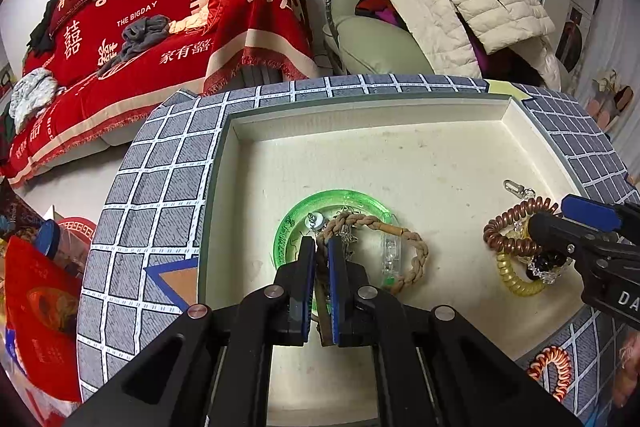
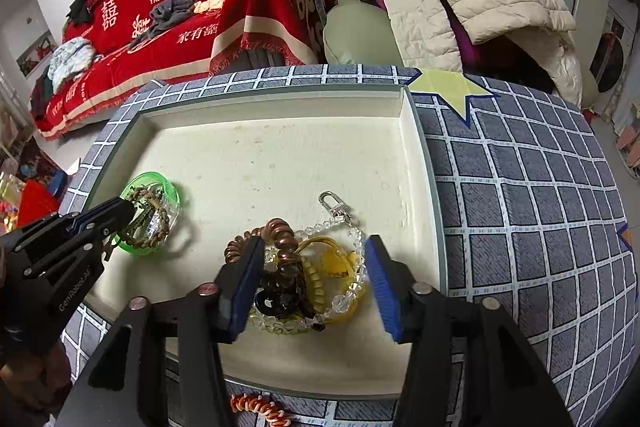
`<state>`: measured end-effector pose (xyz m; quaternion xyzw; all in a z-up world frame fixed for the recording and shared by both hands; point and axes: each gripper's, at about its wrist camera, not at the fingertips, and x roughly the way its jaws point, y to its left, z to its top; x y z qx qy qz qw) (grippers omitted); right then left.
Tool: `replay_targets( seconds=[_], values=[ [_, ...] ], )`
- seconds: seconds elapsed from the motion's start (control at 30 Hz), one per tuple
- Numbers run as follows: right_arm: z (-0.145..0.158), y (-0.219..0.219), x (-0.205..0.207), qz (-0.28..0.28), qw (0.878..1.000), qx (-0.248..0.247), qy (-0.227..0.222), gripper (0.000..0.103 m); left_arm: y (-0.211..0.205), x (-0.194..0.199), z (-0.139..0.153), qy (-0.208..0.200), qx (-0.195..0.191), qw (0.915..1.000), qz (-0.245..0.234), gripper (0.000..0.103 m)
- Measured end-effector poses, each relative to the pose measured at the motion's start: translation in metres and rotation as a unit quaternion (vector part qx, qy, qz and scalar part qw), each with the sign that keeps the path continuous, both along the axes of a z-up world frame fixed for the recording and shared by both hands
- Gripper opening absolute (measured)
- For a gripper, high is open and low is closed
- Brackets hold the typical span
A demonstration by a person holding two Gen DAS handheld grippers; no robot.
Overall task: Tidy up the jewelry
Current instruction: 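Open both tools to release the bracelets into the tray, then withdraw both open tools from the tray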
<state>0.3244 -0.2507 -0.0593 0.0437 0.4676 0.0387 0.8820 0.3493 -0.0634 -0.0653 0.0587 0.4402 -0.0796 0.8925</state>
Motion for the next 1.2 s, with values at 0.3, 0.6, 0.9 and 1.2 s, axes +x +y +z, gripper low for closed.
replay_targets(
  seconds=[0.3,0.6,0.9,1.2],
  values=[
    [0.016,-0.003,-0.011,-0.006,0.999,0.023,-0.026,0.078,-0.001,-0.009,0.009,-0.028,0.018,0.9994,-0.002,0.028],
    [0.026,-0.002,-0.020,-0.007,0.999,0.029,-0.036,0.078,0.001,-0.006,0.011,-0.022,0.015,0.9997,0.003,0.028],
    [0.031,-0.011,-0.022,-0.021,0.999,0.020,-0.039,0.079,0.004,-0.003,0.012,-0.014,0.006,0.9998,0.010,0.028],
    [0.030,-0.015,-0.023,-0.028,0.999,0.011,-0.035,0.079,0.008,-0.006,0.022,-0.043,0.001,0.9986,0.031,0.103]
  ],
)
